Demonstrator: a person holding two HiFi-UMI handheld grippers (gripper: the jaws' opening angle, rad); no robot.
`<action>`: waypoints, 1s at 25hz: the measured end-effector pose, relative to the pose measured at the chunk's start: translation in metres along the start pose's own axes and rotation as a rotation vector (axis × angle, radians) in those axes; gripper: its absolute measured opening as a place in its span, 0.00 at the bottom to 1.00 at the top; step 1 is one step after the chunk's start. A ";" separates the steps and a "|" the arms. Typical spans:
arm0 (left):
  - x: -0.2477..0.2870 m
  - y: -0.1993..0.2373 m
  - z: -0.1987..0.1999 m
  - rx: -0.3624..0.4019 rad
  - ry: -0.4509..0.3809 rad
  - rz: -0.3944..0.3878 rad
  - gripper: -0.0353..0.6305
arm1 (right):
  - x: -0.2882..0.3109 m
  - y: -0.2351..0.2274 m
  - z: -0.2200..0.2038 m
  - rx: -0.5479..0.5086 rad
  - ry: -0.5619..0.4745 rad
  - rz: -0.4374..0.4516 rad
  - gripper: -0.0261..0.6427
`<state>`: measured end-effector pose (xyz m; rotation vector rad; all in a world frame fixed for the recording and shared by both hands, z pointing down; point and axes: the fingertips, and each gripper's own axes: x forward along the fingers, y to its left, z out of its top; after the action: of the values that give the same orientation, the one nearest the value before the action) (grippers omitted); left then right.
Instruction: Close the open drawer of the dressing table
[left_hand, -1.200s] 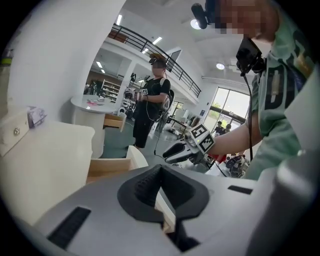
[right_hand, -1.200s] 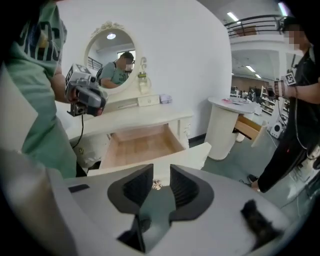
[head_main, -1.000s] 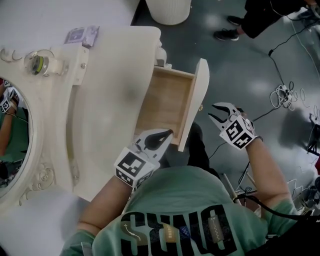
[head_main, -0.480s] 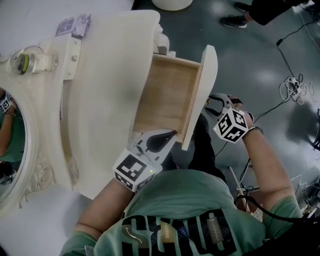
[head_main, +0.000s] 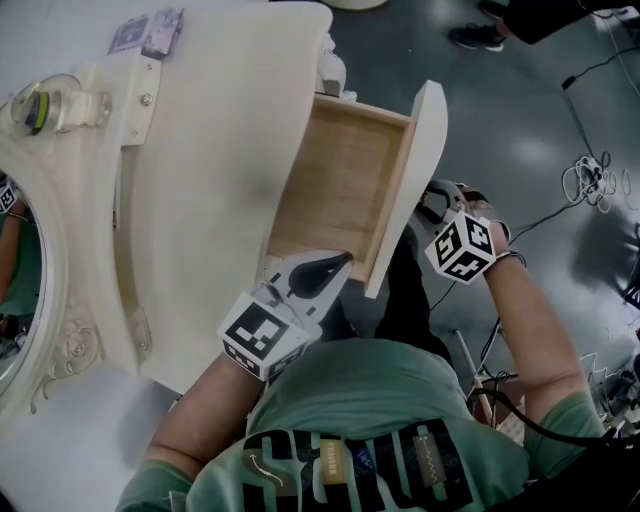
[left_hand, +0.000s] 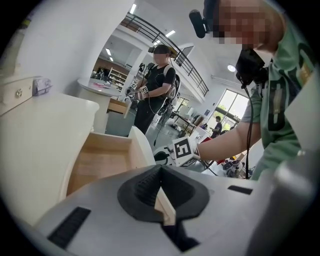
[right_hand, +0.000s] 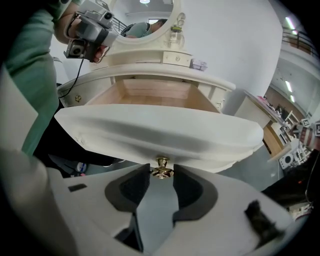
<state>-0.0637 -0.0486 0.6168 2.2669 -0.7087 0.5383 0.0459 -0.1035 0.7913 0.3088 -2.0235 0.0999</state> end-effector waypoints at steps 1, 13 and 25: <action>-0.001 0.001 0.000 -0.003 -0.003 0.004 0.06 | 0.000 0.000 0.001 -0.001 -0.001 -0.001 0.26; -0.014 0.009 0.003 -0.019 -0.036 0.016 0.06 | 0.005 0.000 0.010 -0.015 -0.001 0.012 0.26; -0.027 0.021 -0.001 -0.027 -0.050 0.033 0.06 | 0.013 0.000 0.028 -0.028 -0.011 0.026 0.26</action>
<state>-0.0975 -0.0521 0.6131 2.2534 -0.7757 0.4858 0.0164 -0.1119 0.7906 0.2660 -2.0379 0.0857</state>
